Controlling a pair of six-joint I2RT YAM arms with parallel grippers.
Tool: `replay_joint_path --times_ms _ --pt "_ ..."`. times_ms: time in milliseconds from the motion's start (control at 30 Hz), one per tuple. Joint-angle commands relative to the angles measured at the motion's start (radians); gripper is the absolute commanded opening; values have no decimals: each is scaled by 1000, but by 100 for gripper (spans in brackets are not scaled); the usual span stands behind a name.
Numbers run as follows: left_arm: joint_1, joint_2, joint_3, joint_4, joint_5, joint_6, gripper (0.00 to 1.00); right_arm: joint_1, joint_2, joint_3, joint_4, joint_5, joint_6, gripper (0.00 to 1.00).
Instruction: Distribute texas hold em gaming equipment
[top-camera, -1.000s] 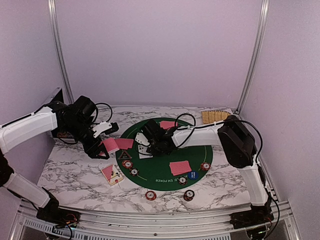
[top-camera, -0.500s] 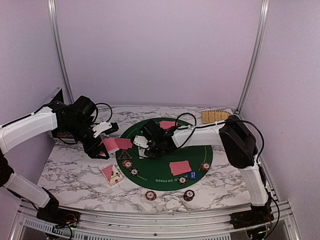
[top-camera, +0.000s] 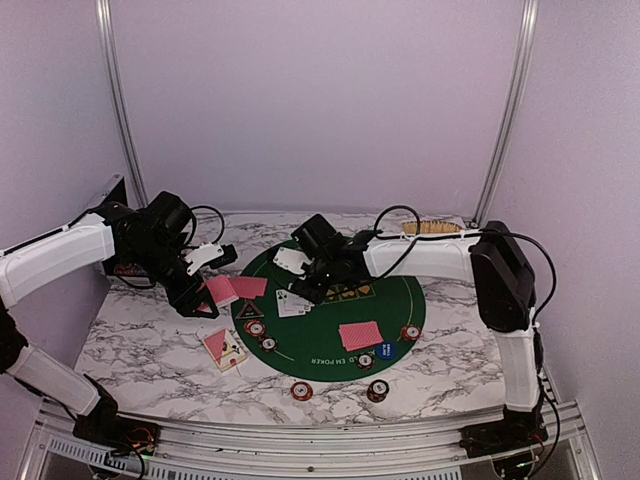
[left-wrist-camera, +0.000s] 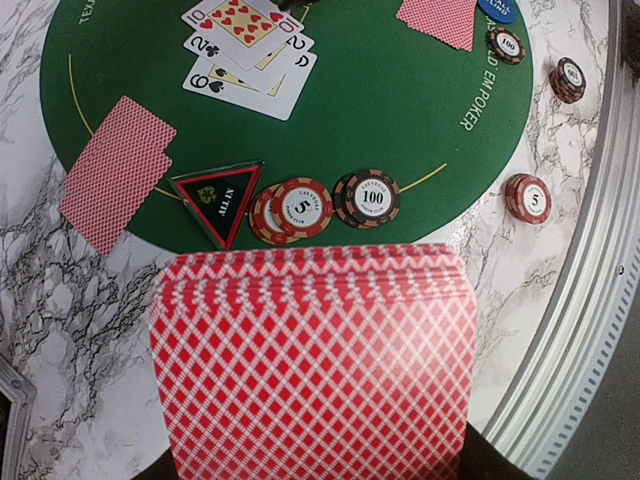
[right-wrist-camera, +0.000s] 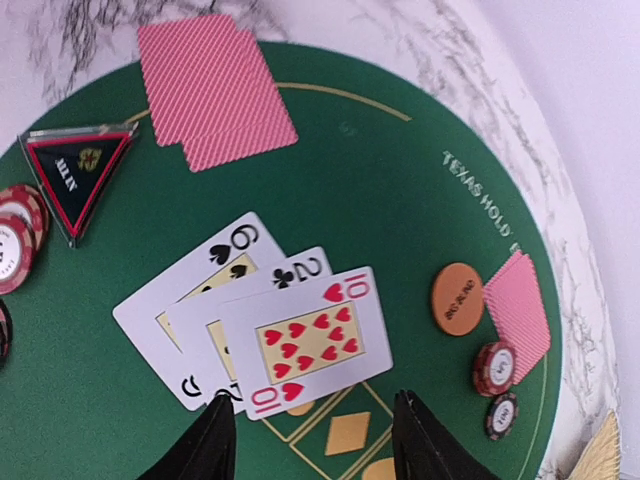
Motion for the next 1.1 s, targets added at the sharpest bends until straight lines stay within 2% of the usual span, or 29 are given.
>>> replay_joint_path --times_ms 0,100,300,433,567,667,1067 --pt "4 -18 1 1 5 -3 0 -70 -138 14 40 -113 165 54" --pt "4 -17 4 2 8 -3 0 -94 -182 20 53 -178 291 57" --pt "4 -11 11 5 12 -3 0 -104 -215 16 96 -467 548 66" --pt "4 -10 16 6 13 -4 0 -102 -199 -33 243 -718 771 77" --pt "4 -15 17 6 13 -6 0 -99 -168 -103 445 -865 1001 85" --pt "4 -20 18 6 7 -8 0 -81 -148 -128 556 -907 1111 91" --pt "4 -16 25 7 5 -8 0 2 -26 -65 620 -975 1239 97"
